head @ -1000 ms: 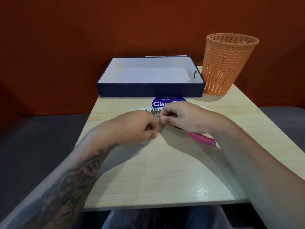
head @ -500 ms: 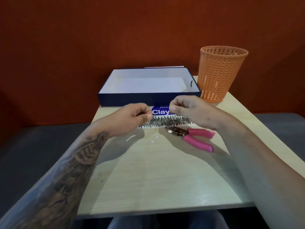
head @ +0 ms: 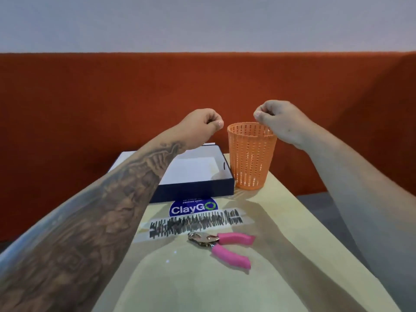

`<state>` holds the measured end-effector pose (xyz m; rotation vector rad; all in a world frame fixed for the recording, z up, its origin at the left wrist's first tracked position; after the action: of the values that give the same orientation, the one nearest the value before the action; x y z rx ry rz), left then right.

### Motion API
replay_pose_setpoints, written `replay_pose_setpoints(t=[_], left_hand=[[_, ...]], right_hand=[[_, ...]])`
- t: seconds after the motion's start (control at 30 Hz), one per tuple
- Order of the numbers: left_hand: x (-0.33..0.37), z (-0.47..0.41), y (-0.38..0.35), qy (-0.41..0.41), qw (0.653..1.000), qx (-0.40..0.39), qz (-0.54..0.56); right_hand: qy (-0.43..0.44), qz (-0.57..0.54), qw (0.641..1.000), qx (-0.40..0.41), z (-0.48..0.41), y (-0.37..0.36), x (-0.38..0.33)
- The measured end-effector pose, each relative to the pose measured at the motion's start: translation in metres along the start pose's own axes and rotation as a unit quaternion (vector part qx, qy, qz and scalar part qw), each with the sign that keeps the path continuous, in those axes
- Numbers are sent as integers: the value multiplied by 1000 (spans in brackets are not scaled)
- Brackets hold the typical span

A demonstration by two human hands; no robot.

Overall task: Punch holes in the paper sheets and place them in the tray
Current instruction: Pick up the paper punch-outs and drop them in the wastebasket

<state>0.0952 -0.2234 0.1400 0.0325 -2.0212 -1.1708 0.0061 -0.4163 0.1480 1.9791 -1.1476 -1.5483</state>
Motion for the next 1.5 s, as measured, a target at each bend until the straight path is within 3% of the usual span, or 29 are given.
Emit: replay_pose_setpoints(t=[0.2,0.37,1.0,1.23,1.37,1.5], left_hand=[[6,-66,-17,10,997,-24,-66],[0,-96,-29,31,997,-46,-59],[-7,-108,-39,44,996,-75,-35],[-7,-106,-40,22,998,-46,-30],[-9,-87,-29,5,1000,-8,-27],[-20,-44,-18,33,999,-18,-35]], right_hand=[[-66,44,995,-59,-42,-1,31],[-77,46,993,-76,-59,-5,45],[-78,30,992,-90,-64,-8,54],[-58,26,995,-78,-62,-9,54],[0,16,1000,-17,-51,-9,45],[78,44,996,17,-27,-31,22]])
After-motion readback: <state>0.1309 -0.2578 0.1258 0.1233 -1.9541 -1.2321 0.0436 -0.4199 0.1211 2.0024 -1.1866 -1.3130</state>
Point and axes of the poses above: each hand's wrist, its own z-axis away from the middle knuckle, its own y-axis out of the back of the hand, x = y × z, the point moved 3 cm from there along -z, towards the middle knuckle, and after that the axes turned 11 degrees about -x, right-handed, at the moved point
